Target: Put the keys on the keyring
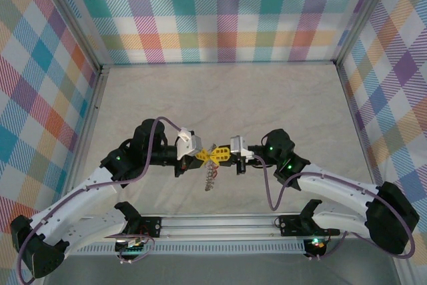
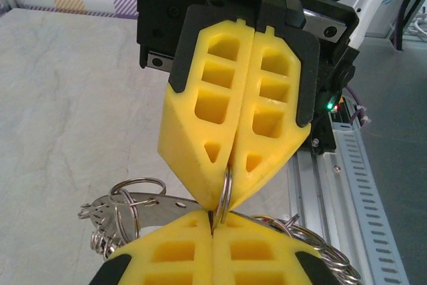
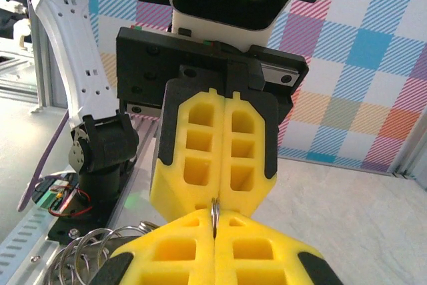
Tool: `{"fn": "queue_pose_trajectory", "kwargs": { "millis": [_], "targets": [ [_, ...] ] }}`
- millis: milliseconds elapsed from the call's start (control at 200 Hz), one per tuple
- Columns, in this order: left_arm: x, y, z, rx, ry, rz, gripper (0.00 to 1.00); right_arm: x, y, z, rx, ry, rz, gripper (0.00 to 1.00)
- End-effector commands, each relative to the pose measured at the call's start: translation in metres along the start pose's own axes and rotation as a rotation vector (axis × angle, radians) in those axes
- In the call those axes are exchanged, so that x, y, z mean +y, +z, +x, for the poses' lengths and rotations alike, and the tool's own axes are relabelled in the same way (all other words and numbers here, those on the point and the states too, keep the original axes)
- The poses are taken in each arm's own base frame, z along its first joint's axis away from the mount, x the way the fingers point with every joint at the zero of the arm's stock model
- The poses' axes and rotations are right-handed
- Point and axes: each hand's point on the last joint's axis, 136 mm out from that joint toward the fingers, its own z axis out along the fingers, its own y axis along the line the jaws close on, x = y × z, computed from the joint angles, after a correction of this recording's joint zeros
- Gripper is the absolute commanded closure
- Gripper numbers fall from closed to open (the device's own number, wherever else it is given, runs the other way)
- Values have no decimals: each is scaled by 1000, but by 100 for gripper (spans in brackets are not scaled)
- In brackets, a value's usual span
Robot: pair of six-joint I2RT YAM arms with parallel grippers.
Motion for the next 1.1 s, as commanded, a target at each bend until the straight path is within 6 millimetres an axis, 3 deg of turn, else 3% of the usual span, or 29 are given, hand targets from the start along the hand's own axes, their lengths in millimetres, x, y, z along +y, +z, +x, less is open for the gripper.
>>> {"fn": "queue_pose_trajectory", "kwargs": {
  "millis": [0, 80, 210, 270, 430, 770, 975, 1095],
  "targets": [
    [-7, -3, -27, -93, 63, 39, 100, 9, 3, -2, 27, -30, -36, 96],
    [-3, -3, -25, -71, 65, 18, 100, 4, -1, 1, 56, -33, 9, 85],
    [0, -6, -22, -54, 108, -15, 100, 0, -4, 4, 107, -31, 38, 83],
    [-3, -6, -11, -1, 107, -6, 100, 3, -5, 6, 124, -21, 21, 82],
    [-4, -8, 1, 69, 100, 5, 100, 6, -11, 1, 141, -35, 18, 72],
    [-8, -7, 5, 97, 81, 38, 100, 11, -16, -5, 250, -16, -32, 70],
    [-7, -4, 4, 108, 63, 44, 100, 9, -8, 8, 291, 60, -53, 76],
    [-7, -4, 4, 110, 58, 51, 100, 11, -7, 14, 320, 59, -67, 74]
  ]
}}
